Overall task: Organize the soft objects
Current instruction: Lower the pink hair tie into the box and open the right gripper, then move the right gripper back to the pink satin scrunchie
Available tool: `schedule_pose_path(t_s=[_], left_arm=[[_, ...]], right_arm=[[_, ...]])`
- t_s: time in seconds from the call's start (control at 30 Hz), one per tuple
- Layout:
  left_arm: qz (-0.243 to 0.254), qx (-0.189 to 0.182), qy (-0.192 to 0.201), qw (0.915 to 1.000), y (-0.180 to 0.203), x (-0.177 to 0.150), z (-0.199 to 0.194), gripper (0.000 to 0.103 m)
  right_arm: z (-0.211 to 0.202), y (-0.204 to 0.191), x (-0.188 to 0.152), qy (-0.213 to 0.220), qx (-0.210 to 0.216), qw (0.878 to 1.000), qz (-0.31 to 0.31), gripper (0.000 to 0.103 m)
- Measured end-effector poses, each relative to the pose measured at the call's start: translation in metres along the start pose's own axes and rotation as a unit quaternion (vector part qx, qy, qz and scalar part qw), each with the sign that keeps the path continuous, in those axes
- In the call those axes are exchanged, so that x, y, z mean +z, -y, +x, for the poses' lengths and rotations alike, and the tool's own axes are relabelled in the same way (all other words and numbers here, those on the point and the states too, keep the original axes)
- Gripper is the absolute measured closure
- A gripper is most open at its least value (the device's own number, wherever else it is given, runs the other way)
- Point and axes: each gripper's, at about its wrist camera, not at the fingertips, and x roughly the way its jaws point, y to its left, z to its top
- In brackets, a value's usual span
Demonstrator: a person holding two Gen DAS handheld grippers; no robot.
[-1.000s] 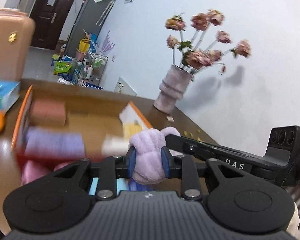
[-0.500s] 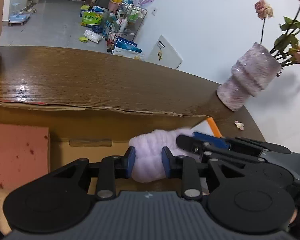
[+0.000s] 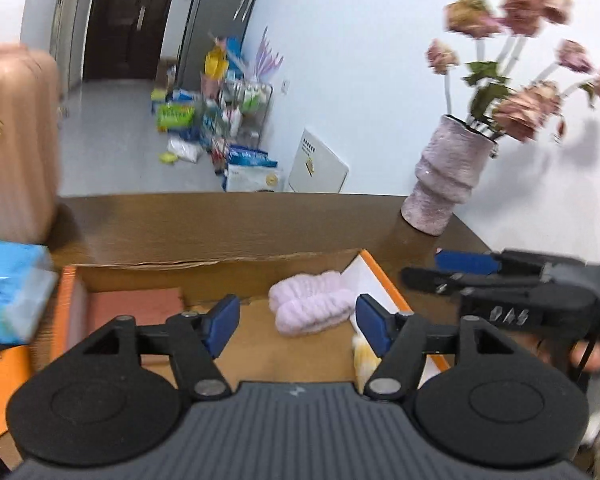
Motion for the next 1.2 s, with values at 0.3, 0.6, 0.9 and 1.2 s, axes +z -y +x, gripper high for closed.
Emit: schedule_pose_path(t_s=[0.3,0.6,0.9,1.2], left_arm=[[0.036,0.075,0.079,0.9934,0.016,-0.083,-0.136,0.028],[0.026,0.114,0.130,0.9846,0.037,-0.224,-0.229,0.004],[-0.017,0.138,0.137,0.9807,0.054,-0.318,-0.267,0.002],[-0.032,0.136,0.125,0.9821,0.037,-0.314,-0.257,0.001]], right_arm=[[-0.133,-0.020,-0.059,0.062,0.034,0.997,-0.008,0.042],[-0.234,-0.073,-0.179,0.156,0.051,0.985,-0.043,0.020],[-0.264,-0.112,-0.293,0.133,0.061,0.989,-0.029,0.017],[-0.259,-0.122,-0.303,0.118,0.082,0.990,-0.005,0.018]])
